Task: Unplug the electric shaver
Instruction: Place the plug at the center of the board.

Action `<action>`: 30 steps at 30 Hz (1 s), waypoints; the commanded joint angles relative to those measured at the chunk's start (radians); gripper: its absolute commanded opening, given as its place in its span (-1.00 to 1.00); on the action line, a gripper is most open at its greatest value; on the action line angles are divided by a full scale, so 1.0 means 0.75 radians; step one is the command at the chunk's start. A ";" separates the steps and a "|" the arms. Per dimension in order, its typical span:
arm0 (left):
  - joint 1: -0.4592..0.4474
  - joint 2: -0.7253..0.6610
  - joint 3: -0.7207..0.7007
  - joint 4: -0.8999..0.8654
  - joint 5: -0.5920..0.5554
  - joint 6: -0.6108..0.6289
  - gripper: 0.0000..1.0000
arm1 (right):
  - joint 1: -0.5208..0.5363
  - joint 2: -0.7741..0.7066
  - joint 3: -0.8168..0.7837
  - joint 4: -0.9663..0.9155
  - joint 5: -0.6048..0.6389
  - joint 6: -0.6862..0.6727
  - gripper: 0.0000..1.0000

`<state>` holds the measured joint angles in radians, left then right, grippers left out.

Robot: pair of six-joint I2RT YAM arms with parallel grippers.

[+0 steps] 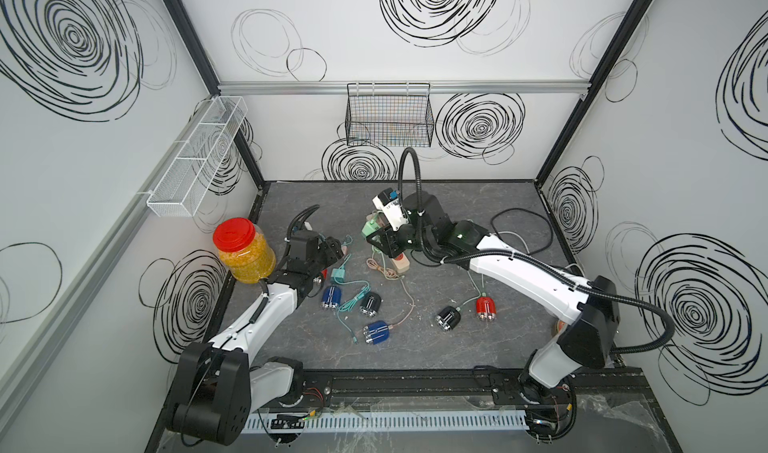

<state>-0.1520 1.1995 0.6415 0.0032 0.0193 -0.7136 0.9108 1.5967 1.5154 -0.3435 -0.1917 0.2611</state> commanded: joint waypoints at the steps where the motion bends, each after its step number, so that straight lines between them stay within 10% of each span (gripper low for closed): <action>1: 0.003 0.032 -0.001 0.061 0.016 0.007 0.45 | 0.009 -0.105 -0.012 -0.046 0.041 -0.029 -0.79; 30: -0.081 0.131 0.043 0.094 -0.028 0.000 0.45 | -0.382 -0.102 -0.402 0.262 -0.099 0.101 -0.81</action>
<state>-0.2012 1.2839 0.6483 0.0261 0.0154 -0.7139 0.6609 1.4662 1.1816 -0.2287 -0.2268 0.3187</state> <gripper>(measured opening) 0.727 0.287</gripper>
